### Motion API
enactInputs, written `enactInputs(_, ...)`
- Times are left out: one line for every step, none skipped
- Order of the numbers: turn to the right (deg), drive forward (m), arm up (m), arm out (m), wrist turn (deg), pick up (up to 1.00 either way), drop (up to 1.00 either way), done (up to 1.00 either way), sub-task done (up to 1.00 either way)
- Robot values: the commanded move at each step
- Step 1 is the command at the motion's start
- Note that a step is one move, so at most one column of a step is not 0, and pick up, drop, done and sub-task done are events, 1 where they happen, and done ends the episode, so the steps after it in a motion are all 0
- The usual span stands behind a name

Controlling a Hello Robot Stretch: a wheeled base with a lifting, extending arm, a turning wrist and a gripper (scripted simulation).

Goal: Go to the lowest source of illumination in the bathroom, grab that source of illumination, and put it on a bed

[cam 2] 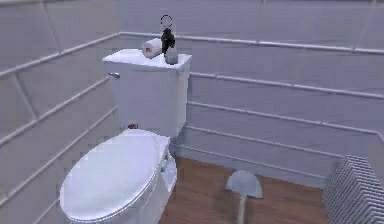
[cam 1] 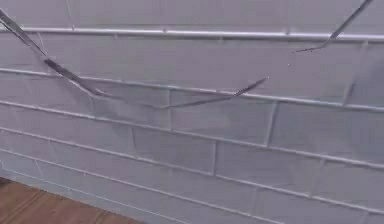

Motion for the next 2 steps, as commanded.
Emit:
enactInputs(-45.0, 0.0, 0.0, 0.0, 0.0, 0.0, 0.0, 0.0, 0.0)
enactInputs(-24.0, 0.0, 0.0, 0.0, 0.0, 0.0, 0.0, 0.0, 0.0)
